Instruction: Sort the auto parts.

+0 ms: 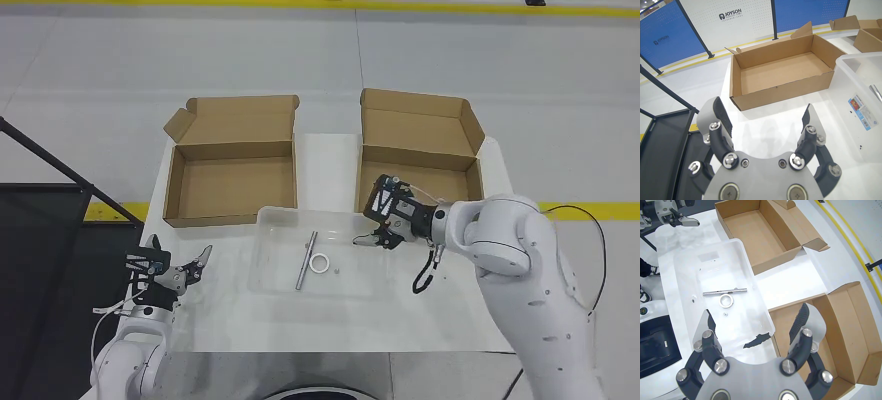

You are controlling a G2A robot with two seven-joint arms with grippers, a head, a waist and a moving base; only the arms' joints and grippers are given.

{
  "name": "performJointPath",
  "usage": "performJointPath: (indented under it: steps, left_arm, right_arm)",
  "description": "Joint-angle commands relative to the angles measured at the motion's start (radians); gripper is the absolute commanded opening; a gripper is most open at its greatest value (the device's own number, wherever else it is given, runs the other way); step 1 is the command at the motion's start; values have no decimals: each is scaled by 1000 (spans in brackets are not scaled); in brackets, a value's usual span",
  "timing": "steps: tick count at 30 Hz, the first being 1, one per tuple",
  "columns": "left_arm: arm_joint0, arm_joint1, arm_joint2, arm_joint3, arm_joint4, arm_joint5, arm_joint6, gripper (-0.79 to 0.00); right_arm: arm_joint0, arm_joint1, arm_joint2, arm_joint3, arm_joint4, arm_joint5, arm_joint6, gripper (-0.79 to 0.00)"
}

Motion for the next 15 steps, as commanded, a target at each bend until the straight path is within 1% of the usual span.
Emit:
performJointPath:
  steps: [1,5,12,13,14,15]
  left_arm:
    - [0,0,0,0,0,0,0,0]
    - [0,0,0,0,0,0,0,0]
    - [0,0,0,0,0,0,0,0]
    - [0,0,0,0,0,0,0,0]
    - [0,0,0,0,0,0,0,0]
    - [0,0,0,0,0,0,0,0]
  right_arm:
    - [-8,0,-19,-11,-8,-9,-8,0]
    - [5,-3,-99,-15,-46,-37,-2,0]
    - [79,-16,-270,56,-123,4,39,0]
    - [89,-18,-287,72,-122,4,39,-9]
    - [97,-19,-305,87,-117,0,35,-58]
    - [107,-19,-323,102,-116,-5,30,-77]
